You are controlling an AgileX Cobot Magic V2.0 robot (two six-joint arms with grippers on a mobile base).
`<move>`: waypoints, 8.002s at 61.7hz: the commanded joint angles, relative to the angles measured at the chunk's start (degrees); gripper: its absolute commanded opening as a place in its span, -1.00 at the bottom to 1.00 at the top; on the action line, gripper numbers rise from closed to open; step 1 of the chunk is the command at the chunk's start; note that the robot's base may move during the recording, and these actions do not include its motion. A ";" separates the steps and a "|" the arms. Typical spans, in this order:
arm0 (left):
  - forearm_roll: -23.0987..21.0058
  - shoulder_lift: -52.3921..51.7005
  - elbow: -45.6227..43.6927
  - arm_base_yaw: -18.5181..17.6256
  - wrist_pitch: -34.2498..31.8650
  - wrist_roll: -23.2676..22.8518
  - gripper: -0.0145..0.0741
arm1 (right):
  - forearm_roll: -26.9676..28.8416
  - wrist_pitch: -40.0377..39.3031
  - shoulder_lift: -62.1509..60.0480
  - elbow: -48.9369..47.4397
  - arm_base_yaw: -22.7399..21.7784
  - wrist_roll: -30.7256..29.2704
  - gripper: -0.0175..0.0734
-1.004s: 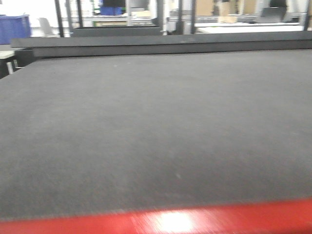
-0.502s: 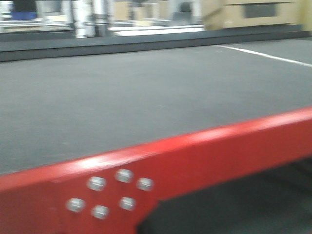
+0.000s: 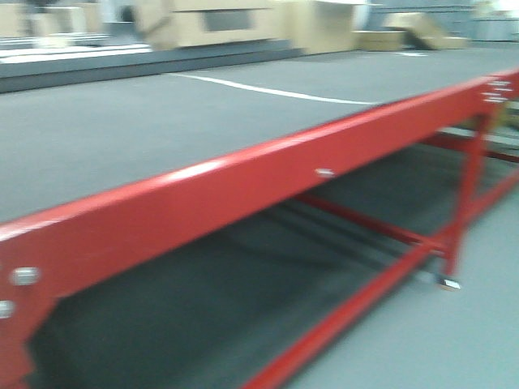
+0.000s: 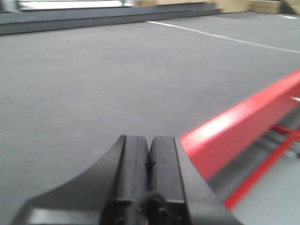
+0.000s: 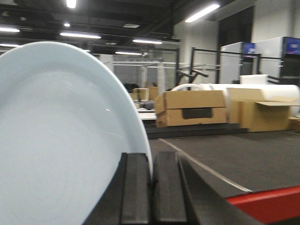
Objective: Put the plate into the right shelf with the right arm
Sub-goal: 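Carry the plate in the right gripper while driving to the shelf, then lower the plate into the blue bin and open the right gripper, then raise the empty right gripper out of the bin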
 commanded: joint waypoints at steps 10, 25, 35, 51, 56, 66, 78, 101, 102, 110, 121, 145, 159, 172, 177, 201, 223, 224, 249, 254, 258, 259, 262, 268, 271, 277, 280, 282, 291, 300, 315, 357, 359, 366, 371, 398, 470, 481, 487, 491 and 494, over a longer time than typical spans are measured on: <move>-0.35 -0.36 0.57 0.06 -4.92 -0.16 -0.78 | -0.03 -4.56 0.62 -1.43 -0.36 -0.38 -0.49; -0.35 -0.36 0.57 0.06 -4.92 -0.16 -0.78 | -0.03 -4.56 0.62 -1.43 -0.36 -0.38 -0.49; -0.35 -0.36 0.57 0.06 -4.92 -0.16 -0.78 | -0.03 -4.56 0.62 -1.43 -0.36 -0.38 -0.49; -0.35 -0.36 0.57 0.04 -4.92 -0.16 -0.78 | -0.03 -4.51 0.62 -1.43 -0.48 -0.38 -0.49; -0.35 -0.36 0.57 0.04 -4.92 -0.16 -0.78 | -0.03 -4.51 0.62 -1.43 -0.48 -0.38 -0.49; -0.35 -0.36 0.57 0.04 -4.92 -0.16 -0.78 | -0.03 -4.51 0.62 -1.43 -0.48 -0.38 -0.49; -0.35 -0.36 0.57 0.04 -4.92 -0.16 -0.78 | -0.03 -4.51 0.62 -1.43 -0.48 -0.38 -0.49; -0.35 -0.36 0.57 0.04 -4.92 -0.16 -0.78 | -0.03 -4.51 0.62 -1.43 -0.48 -0.38 -0.49; -0.35 -0.36 0.57 0.04 -4.92 -0.16 -0.78 | -0.03 -4.51 0.62 -1.43 -0.48 -0.38 -0.49; -0.35 -0.36 0.57 0.04 -4.92 -0.16 -0.78 | -0.03 -4.57 0.62 -1.43 -0.48 -0.38 -0.49; -0.35 -0.36 0.57 0.04 -4.92 -0.16 -0.78 | -0.03 -4.52 0.62 -1.43 -0.48 -0.38 -0.49; -0.35 -0.36 0.57 0.04 -4.92 -0.16 -0.78 | -0.03 -4.52 0.62 -1.43 -0.48 -0.38 -0.49; -0.35 -0.36 0.57 0.04 -4.92 -0.16 -0.78 | -0.03 -4.52 0.62 -1.43 -0.48 -0.38 -0.49; -0.35 -0.36 0.57 0.04 -4.92 -0.16 -0.78 | -0.03 -4.51 0.62 -1.43 -0.48 -0.38 -0.49; -0.35 -0.36 0.57 0.04 -4.92 -0.16 -0.78 | -0.03 -4.51 0.62 -1.43 -0.48 -0.38 -0.49; -0.35 -0.36 0.57 0.04 -4.92 -0.16 -0.78 | -0.03 -4.51 0.62 -1.43 -0.48 -0.38 -0.49; -0.35 -0.36 0.57 0.04 -4.92 -0.16 -0.78 | -0.03 -4.51 0.62 -1.43 -0.48 -0.38 -0.49; -0.35 -0.36 0.57 0.04 -4.92 -0.16 -0.78 | -0.03 -4.51 0.62 -1.43 -0.48 -0.38 -0.49; -0.35 -0.36 0.57 0.04 -4.92 -0.16 -0.78 | -0.03 -4.46 0.62 -1.43 -0.48 -0.38 -0.49; -0.35 -0.36 0.57 0.04 -4.92 -0.16 -0.78 | -0.03 -4.46 0.62 -1.43 -0.48 -0.38 -0.49; -0.35 -0.36 0.57 0.04 -4.92 -0.16 -0.78 | -0.03 -4.46 0.62 -1.43 -0.48 -0.38 -0.49; -0.35 -0.36 0.57 0.04 -4.92 -0.16 -0.78 | -0.03 -4.46 0.62 -1.43 -0.48 -0.38 -0.49; -0.35 -0.36 0.57 0.04 -4.92 -0.16 -0.78 | -0.03 -4.46 0.62 -1.43 -0.48 -0.38 -0.49; -0.35 -0.36 0.57 0.04 -4.92 -0.16 -0.78 | -0.03 -4.46 0.62 -1.43 -0.48 -0.38 -0.49; -0.35 -0.36 0.57 0.04 -4.92 -0.16 -0.78 | -0.03 -4.46 0.62 -1.43 -0.48 -0.38 -0.49; -0.35 -0.36 0.57 0.04 -4.92 -0.16 -0.78 | -0.03 -4.46 0.62 -1.43 -0.48 -0.38 -0.49; -0.35 -0.36 0.57 0.04 -4.92 -0.16 -0.78 | -0.03 -4.46 0.62 -1.43 -0.48 -0.38 -0.49; -0.35 -0.36 0.57 0.04 -4.92 -0.16 -0.78 | -0.03 -4.53 0.62 -1.43 -0.48 -0.38 -0.49; -0.35 -0.36 0.57 0.04 -4.92 -0.16 -0.78 | -0.03 -4.76 0.62 -1.43 -0.48 -0.38 -0.49; -0.35 -0.36 0.57 0.04 -4.92 -0.16 -0.78 | -0.03 -4.63 0.62 -1.43 -0.48 -0.33 -0.49; -0.35 -0.36 0.57 0.04 -4.92 -0.16 -0.78 | 0.41 -5.56 1.63 -6.09 -0.48 -0.08 -0.49; -0.35 -0.36 0.57 0.04 -4.92 -0.16 -0.78 | 4.58 7.29 57.47 -51.95 -0.48 0.87 -0.49; -0.35 -0.36 0.57 0.04 -4.92 -0.16 -0.78 | 4.58 8.40 60.02 -54.37 -0.48 0.87 -0.49; -0.35 -0.36 0.57 0.04 -4.92 -0.16 -0.78 | 4.58 12.05 68.82 -61.10 -0.48 0.82 -0.49; -0.35 -0.36 0.57 0.04 -4.92 -0.16 -0.78 | 4.58 14.62 74.88 -65.59 -0.48 0.82 -0.49; -0.35 -0.36 0.57 0.04 -4.92 -0.16 -0.78 | 4.31 20.88 85.65 -72.20 -0.48 0.75 0.80; -0.35 -0.36 0.57 0.04 -4.92 -0.16 -0.78 | -1.90 49.87 55.98 -66.70 -14.00 6.14 -0.46; -0.35 -0.36 0.57 0.04 -4.92 -0.16 -0.78 | -1.90 49.89 56.08 -66.70 -14.00 6.14 -0.46; -0.35 -0.36 0.57 0.04 -4.92 -0.16 -0.78 | -1.90 49.89 56.35 -66.70 -14.00 6.14 -0.46; -0.35 -0.36 0.57 0.04 -4.92 -0.16 -0.78 | -1.90 49.89 56.45 -66.58 -14.00 6.14 -0.46; -0.35 -0.36 0.57 0.04 -4.92 -0.16 -0.78 | -1.90 49.89 56.63 -66.58 -14.00 6.14 -0.46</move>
